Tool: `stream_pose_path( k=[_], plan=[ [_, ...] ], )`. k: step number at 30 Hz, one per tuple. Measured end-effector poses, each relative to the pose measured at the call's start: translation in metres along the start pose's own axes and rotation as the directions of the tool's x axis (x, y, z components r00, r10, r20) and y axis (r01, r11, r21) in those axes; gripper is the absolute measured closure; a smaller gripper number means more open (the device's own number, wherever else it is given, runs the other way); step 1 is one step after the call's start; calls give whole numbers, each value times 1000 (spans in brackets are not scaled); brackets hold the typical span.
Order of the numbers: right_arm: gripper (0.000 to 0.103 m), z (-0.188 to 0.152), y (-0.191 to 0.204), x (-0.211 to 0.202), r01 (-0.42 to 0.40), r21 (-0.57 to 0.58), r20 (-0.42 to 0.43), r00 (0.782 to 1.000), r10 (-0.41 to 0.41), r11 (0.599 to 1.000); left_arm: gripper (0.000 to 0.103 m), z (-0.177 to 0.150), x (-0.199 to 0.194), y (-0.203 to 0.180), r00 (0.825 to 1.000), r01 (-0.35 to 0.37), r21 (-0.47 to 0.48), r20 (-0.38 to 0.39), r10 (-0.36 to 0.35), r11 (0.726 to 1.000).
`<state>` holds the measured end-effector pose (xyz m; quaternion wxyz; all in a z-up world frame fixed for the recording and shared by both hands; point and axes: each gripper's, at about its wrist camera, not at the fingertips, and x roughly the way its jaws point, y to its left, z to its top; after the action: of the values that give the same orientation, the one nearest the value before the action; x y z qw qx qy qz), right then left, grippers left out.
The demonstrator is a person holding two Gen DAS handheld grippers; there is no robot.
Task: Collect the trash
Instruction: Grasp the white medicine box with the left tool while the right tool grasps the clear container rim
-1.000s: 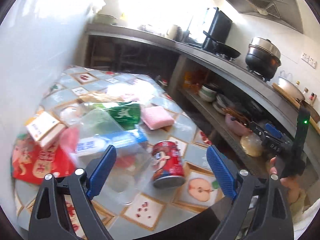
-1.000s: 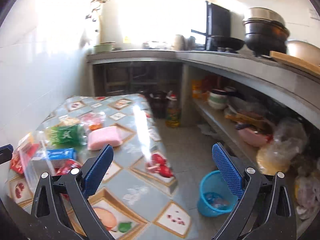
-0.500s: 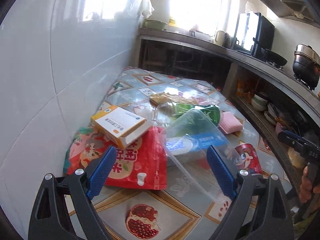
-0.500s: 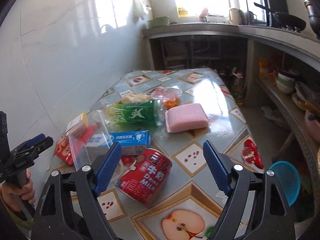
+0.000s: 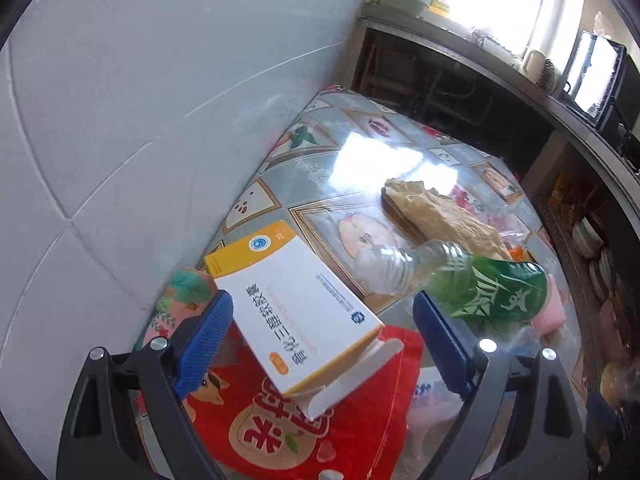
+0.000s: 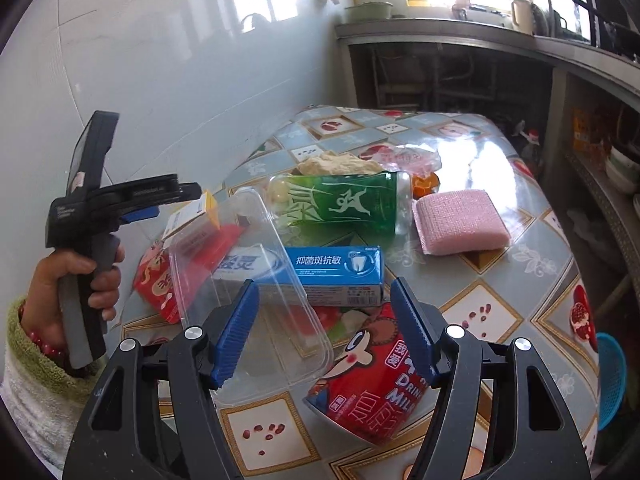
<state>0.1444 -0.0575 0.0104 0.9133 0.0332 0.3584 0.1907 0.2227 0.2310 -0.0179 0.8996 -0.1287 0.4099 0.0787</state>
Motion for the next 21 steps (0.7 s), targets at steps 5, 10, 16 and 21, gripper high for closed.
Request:
stream_pose_path(
  k=[5,10,16,21],
  plan=[
    [39,-1,0,6,-8,-5,-5,1000,8,1000,14,14,35,-2,996,-64,-11,-59,64,998],
    [39,-2,-1,9,-26,1,-7,1000,26,1000,14,20,51,7,989,-125,-14,-87,123,992],
    [39,0,-3,12,-33,-4,-3,999,33,999,14,15,60,15,978,-162,-6,-136,160,987],
    [39,7,-6,19,-66,-4,-13,998,66,998,18,6,66,19,976,-140,-17,-172,135,990]
  ],
)
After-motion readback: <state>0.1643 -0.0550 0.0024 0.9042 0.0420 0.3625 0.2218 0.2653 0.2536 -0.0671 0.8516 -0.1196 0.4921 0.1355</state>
